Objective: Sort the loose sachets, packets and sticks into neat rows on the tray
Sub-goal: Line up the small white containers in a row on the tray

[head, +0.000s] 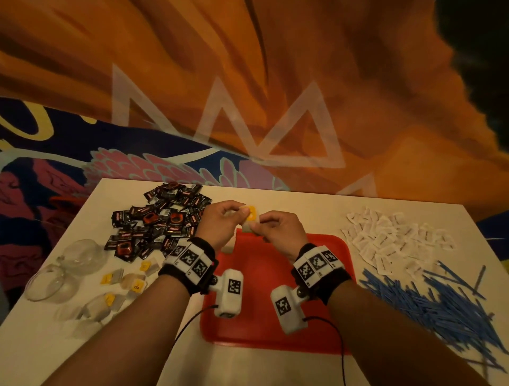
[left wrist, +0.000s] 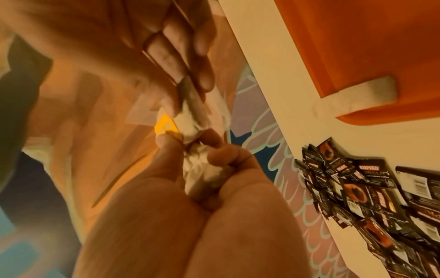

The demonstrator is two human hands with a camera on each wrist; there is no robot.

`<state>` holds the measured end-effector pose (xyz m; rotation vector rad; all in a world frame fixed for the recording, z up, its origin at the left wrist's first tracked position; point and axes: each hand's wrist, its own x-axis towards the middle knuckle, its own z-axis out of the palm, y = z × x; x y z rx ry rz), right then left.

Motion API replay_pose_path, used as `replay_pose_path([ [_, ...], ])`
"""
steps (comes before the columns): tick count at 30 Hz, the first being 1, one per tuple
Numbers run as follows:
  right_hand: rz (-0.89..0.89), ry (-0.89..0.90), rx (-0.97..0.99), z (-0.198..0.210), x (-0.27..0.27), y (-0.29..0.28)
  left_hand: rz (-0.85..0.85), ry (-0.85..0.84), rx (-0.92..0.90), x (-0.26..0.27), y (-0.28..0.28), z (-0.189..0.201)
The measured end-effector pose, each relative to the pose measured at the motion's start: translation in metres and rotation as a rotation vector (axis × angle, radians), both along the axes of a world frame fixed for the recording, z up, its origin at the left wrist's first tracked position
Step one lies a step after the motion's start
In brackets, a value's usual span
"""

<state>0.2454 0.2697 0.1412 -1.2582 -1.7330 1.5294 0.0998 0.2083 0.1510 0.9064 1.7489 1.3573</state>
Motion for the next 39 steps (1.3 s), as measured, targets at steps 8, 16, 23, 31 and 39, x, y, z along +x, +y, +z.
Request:
replay_pose_path([
  [8, -0.087, -0.129, -0.018, -0.047, -0.036, 0.008, 0.003, 0.050, -0.118, -0.040, 0.012, -0.034],
  [16, -0.040, -0.513, -0.076, -0.114, -0.052, 0.042, 0.120, -0.177, -0.322, -0.072, 0.004, -0.077],
  [23, 0.005, -0.688, -0.150, -0.144, -0.073, 0.052, 0.194, -0.292, -0.355, -0.100, -0.020, -0.103],
  [31, -0.018, -0.727, -0.197, -0.154, -0.089, 0.054, 0.240, -0.337, -0.360, -0.119, -0.032, -0.114],
  [39, -0.082, -0.639, -0.300, -0.154, -0.088, 0.057, 0.253, -0.364, -0.363, -0.116, -0.033, -0.117],
])
